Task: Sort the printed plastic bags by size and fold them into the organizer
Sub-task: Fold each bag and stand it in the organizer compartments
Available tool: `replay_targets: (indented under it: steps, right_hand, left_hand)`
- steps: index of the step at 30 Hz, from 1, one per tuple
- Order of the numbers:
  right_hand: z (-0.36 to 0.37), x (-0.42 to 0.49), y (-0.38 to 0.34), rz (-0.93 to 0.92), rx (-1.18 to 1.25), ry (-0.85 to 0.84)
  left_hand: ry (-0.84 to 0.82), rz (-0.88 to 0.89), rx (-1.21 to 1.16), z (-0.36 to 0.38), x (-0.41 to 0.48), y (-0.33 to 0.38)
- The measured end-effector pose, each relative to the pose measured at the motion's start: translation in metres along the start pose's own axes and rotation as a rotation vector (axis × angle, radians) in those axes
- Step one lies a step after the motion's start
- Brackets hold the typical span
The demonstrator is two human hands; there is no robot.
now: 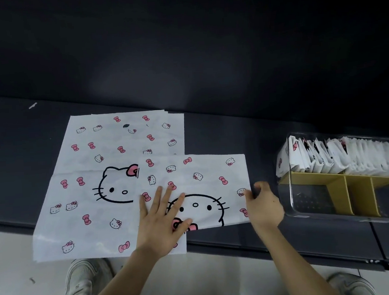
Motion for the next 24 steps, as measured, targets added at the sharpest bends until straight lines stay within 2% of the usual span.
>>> replay_targets:
  steps: [2, 3, 5, 6, 8, 13, 16, 19, 23, 24]
  right_hand:
    - [-0.007, -0.025, -0.031, -0.315, -0.241, 0.239]
    - [0.003, -0.042, -0.047, -0.471, -0.273, 0.258]
    - [0.041, -0.074, -0.066, -0.704, -0.305, 0.093]
    - [0.059, -0.084, -0.067, -0.752, -0.327, -0.018]
    - [0.078, -0.088, -0.057, -0.778, -0.361, -0.138]
    - [0.058, -0.064, 0.000, -0.639, -0.413, -0.134]
    - [0.039, -0.052, 0.018, -0.480, -0.369, -0.081]
    - [0.018, -0.045, 0.022, -0.255, -0.220, -0.026]
    - [0.011, -0.049, 0.022, 0.104, 0.060, -0.255]
    - [0.013, -0.050, 0.022, 0.140, 0.091, -0.297]
  left_hand:
    - [-0.019, -0.008, 0.002, 0.001, 0.000, 0.000]
    - [-0.021, -0.013, -0.003, 0.001, 0.000, -0.001]
    - [-0.015, -0.013, -0.014, 0.001, 0.000, -0.001]
    - [-0.008, -0.010, -0.013, 0.001, 0.000, -0.001]
    - [-0.003, -0.008, -0.010, 0.001, 0.000, 0.000]
    - [0.013, -0.011, -0.009, 0.001, 0.001, 0.000]
    - [0.004, -0.014, -0.014, 0.000, 0.001, -0.001]
    - [0.006, -0.012, -0.020, -0.001, 0.000, 0.000]
    - [-0.023, 0.017, 0.009, 0.000, 0.002, -0.001]
    - [-0.039, 0.035, 0.025, 0.001, 0.004, -0.002]
Point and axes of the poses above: each hand's wrist, its own x-axis towards the middle knuckle, its own z-axis out of the palm, y = z × x, the point moved 8 cm from there along x, towards the middle knuckle, and after that the axes turned 2 degrees about -y, right-handed, at the moved point
